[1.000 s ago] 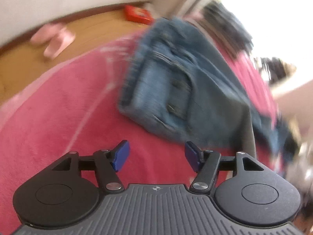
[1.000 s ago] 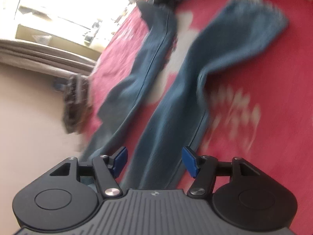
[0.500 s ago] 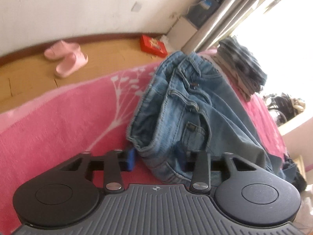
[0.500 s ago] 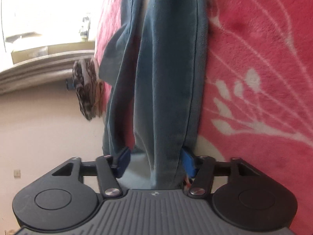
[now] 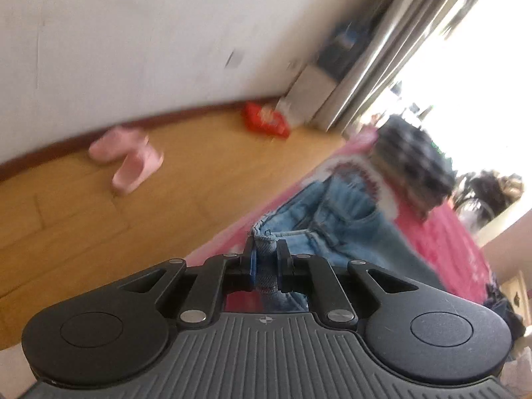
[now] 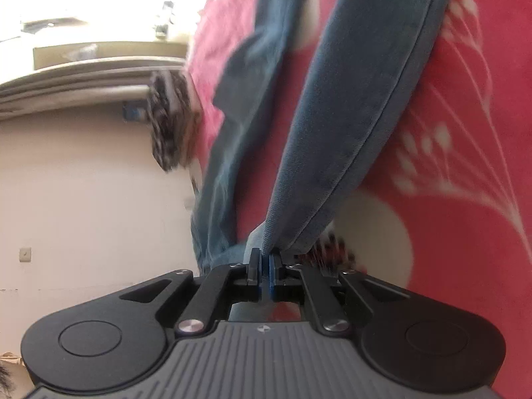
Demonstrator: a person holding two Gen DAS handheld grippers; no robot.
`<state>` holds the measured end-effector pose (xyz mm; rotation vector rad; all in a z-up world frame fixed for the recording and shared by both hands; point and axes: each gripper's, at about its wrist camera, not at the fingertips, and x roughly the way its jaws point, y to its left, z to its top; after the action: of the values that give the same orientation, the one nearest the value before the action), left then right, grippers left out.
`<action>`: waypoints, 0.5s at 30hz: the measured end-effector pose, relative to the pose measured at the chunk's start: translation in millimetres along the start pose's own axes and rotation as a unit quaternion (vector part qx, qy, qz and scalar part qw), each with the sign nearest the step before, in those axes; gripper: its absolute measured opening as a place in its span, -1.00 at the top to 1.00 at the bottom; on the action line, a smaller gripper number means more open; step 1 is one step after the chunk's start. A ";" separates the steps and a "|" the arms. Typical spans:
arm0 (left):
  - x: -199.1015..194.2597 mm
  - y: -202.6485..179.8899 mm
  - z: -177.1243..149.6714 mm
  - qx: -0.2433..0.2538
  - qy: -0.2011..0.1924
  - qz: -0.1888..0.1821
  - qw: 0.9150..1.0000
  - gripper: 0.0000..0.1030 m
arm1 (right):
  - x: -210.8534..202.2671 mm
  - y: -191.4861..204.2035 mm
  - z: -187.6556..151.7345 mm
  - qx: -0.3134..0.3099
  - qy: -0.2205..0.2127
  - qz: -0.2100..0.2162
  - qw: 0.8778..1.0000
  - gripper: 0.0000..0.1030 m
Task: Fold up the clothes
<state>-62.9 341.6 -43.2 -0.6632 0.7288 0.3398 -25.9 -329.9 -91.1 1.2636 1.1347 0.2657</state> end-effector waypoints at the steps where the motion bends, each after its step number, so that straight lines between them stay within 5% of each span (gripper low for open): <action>1: 6.7 4.7 -0.5 0.004 0.017 0.008 1.000 0.83 | 3.9 -4.1 -2.9 0.005 0.008 -0.014 1.000 0.90; 4: 29.0 15.7 -16.4 0.034 0.054 0.040 0.997 0.82 | 20.0 -25.8 -10.1 0.003 0.038 -0.091 0.995 0.76; 8: 38.5 21.1 -35.4 0.092 0.066 0.054 0.992 0.66 | 17.1 -21.7 -15.1 -0.072 0.065 -0.183 0.978 0.29; 11: 23.8 23.8 -32.2 0.115 0.067 0.051 0.990 0.36 | -9.6 6.2 -17.1 -0.165 0.059 -0.207 0.963 0.05; 15: 0.3 28.3 -22.2 0.137 0.038 0.065 0.988 0.30 | -37.4 42.4 -13.8 -0.241 0.051 -0.192 0.950 -0.05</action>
<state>-88.0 348.0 -68.1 -0.3702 0.8763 0.3272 -37.2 -333.1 -34.1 0.5896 1.2824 0.2944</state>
